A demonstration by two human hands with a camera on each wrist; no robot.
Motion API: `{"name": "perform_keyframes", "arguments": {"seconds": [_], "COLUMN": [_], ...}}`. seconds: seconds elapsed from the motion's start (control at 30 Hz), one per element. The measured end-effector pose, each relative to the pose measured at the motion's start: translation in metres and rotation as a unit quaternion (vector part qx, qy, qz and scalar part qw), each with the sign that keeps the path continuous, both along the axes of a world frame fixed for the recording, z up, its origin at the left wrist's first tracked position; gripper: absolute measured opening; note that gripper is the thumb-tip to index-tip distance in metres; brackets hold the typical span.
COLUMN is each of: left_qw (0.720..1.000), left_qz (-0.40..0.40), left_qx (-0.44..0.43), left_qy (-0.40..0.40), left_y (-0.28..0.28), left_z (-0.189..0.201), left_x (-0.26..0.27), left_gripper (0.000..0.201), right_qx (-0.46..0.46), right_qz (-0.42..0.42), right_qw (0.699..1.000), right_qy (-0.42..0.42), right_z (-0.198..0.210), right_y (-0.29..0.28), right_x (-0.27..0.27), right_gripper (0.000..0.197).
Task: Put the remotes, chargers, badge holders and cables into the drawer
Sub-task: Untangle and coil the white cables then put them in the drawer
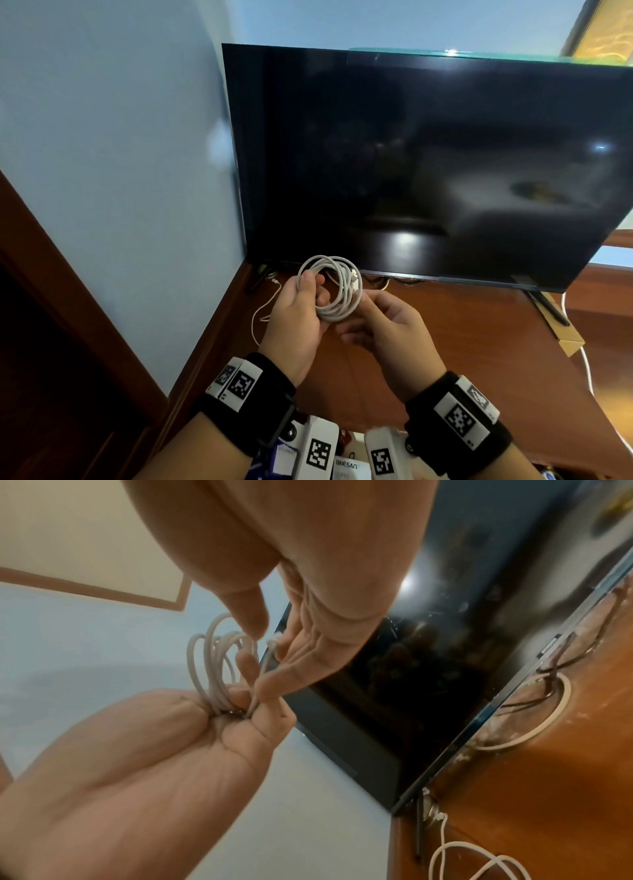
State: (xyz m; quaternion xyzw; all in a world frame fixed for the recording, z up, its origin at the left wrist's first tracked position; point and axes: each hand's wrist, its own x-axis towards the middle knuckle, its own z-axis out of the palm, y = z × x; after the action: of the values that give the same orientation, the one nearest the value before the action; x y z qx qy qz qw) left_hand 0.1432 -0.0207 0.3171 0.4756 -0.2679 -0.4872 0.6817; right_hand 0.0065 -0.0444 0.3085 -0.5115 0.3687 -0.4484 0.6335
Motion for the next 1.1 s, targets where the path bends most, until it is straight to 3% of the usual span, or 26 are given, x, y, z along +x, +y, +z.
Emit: {"name": "perform_keyframes", "arguments": {"seconds": [0.1,0.2,0.3,0.43,0.63,0.8,0.87,0.93,1.0,1.03,1.1], "left_qw": [0.995,0.952,0.916,0.902,0.894,0.872,0.863,0.849,0.826,0.815,0.803], "left_qz": [0.005,0.043,0.066,0.029,0.007,-0.065,-0.077,-0.079,-0.085,-0.093,-0.114], "left_qx": [-0.003,-0.016,-0.041,-0.06,-0.026,0.056,0.062,0.053,0.019,-0.001,-0.035], "left_qy": [-0.098,-0.302,-0.394,-0.426,-0.447,-0.481,-0.495,-0.52,-0.557,-0.573,-0.583], "left_y": [0.002,0.005,0.01,0.011,0.008,0.004,0.004,0.008,0.014,0.017,0.019], "left_z": [-0.005,-0.005,-0.003,-0.002,-0.002,-0.005,-0.006,-0.004,-0.003,-0.004,-0.007], "left_x": [0.004,0.01,0.012,0.013,0.018,0.022,0.023,0.022,0.019,0.018,0.014], "left_gripper": [0.032,0.028,0.029,0.032,0.027,0.027,0.025,0.021,0.02,0.02,0.022], "right_qx": [-0.016,-0.054,-0.089,-0.087,-0.076,0.065,0.091,0.109,0.071,0.027,-0.069], "right_qz": [-0.019,-0.035,-0.035,0.023,0.078,0.088,0.067,0.049,0.034,0.036,0.038], "right_qw": [1.0,0.997,0.993,0.991,0.994,0.988,0.984,0.985,0.994,0.999,0.996], "right_qy": [-0.001,0.029,0.075,0.102,0.029,-0.113,-0.136,-0.128,-0.072,-0.026,0.05], "right_z": [0.0,-0.003,-0.004,-0.005,0.001,-0.002,0.0,0.0,-0.002,-0.001,0.001], "right_y": [-0.001,0.0,0.0,-0.003,-0.002,0.003,0.006,0.006,0.002,0.001,0.004], "right_x": [0.0,0.0,-0.001,-0.003,-0.009,-0.008,-0.005,-0.004,-0.007,-0.009,-0.011], "right_gripper": [0.022,0.016,0.011,0.013,0.016,0.038,0.035,0.051,0.075,0.076,0.056]}}
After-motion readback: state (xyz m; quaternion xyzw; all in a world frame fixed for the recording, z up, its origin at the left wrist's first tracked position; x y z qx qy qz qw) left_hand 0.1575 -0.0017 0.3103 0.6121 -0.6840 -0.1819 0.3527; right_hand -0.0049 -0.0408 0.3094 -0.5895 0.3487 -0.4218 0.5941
